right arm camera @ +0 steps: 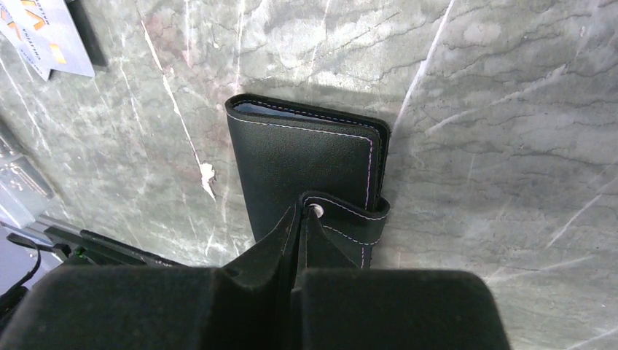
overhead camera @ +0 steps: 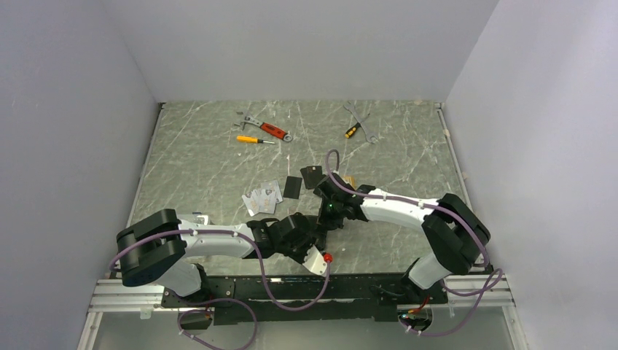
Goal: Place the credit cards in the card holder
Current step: Close the card holder at the center of the board.
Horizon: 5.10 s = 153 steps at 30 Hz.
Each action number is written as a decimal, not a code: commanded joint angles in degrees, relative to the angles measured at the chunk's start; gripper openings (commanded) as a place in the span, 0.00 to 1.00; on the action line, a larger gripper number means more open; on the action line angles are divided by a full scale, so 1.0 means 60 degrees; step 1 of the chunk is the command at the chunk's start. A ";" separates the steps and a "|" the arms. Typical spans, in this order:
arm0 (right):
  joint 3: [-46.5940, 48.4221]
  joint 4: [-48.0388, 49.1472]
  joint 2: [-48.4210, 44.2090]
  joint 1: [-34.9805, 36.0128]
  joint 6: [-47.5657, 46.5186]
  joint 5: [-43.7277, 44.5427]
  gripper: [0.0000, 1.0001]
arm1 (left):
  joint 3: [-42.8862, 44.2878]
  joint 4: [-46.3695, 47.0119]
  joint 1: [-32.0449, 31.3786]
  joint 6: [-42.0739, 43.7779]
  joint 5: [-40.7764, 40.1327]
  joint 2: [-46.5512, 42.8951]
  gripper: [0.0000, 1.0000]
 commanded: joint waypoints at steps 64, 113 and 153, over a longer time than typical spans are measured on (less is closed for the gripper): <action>-0.5380 -0.0029 -0.1730 -0.0246 0.2185 0.1194 0.00 | 0.2669 -0.3824 0.2998 -0.1380 0.2374 -0.0849 0.53; 0.1601 -0.4820 -0.0250 0.1607 0.0343 0.2984 0.47 | 0.2802 -0.5648 0.7923 -0.3289 0.2462 -0.3033 0.99; 0.1870 -0.4506 0.0395 0.1980 0.0813 0.3238 0.00 | 0.2070 -0.5307 0.7936 -0.2935 0.2589 -0.3392 0.99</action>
